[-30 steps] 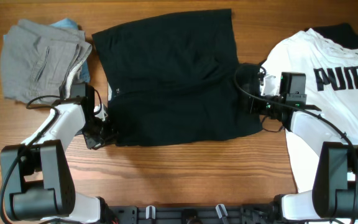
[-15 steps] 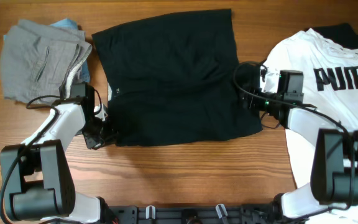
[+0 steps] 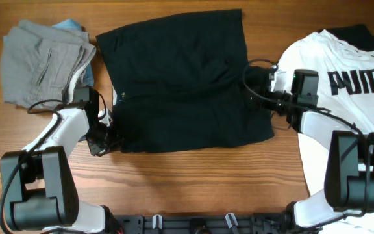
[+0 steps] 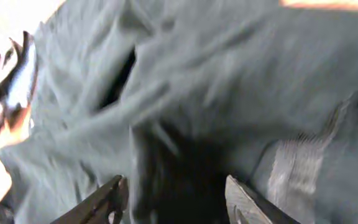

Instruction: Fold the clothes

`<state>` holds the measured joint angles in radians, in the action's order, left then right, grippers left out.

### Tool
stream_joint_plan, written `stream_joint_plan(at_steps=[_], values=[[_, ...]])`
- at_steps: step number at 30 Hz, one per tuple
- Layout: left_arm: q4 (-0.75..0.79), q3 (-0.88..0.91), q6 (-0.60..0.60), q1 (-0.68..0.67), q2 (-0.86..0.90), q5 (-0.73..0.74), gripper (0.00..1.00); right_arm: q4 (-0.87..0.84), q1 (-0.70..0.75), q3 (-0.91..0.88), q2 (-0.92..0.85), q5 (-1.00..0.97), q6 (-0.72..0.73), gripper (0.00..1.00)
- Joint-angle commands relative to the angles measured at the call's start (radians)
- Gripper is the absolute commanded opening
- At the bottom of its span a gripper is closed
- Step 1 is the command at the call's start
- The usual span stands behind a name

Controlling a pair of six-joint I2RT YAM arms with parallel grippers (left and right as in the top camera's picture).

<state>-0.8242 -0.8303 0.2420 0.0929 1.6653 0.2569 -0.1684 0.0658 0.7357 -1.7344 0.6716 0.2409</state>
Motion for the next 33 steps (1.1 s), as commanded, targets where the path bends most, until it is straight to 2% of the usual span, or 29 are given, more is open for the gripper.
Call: stream_joint_plan(at_steps=[1, 5, 13, 22, 24, 28, 30, 33], values=[[-0.001, 0.018, 0.001, 0.004, 0.008, -0.01, 0.07, -0.048, 0.012, 0.007, 0.024, -0.119, 0.103, 0.58], [0.002, 0.018, 0.001, 0.004, 0.008, -0.01, 0.08, -0.082, 0.012, 0.007, 0.023, -0.202, 0.101, 0.66], [0.003, 0.018, 0.001, 0.004, 0.008, -0.01, 0.08, -0.125, 0.012, 0.007, -0.026, -0.209, 0.103, 0.66], [0.006, 0.018, 0.001, 0.004, 0.008, -0.01, 0.08, -0.259, 0.012, 0.007, -0.126, -0.15, 0.134, 0.66], [0.01, 0.018, 0.001, 0.004, 0.008, -0.01, 0.08, -0.328, 0.013, 0.007, -0.126, -0.093, 0.126, 0.54], [0.01, 0.018, 0.001, 0.004, 0.008, -0.01, 0.08, -0.349, 0.013, 0.007, -0.113, -0.062, 0.126, 0.13], [0.01, 0.018, 0.001, 0.004, 0.008, -0.01, 0.07, -0.347, 0.014, 0.007, -0.102, -0.014, 0.13, 0.05], [0.01, 0.018, 0.001, 0.004, 0.008, -0.01, 0.07, -0.347, 0.014, 0.007, -0.064, 0.062, 0.22, 0.04]])
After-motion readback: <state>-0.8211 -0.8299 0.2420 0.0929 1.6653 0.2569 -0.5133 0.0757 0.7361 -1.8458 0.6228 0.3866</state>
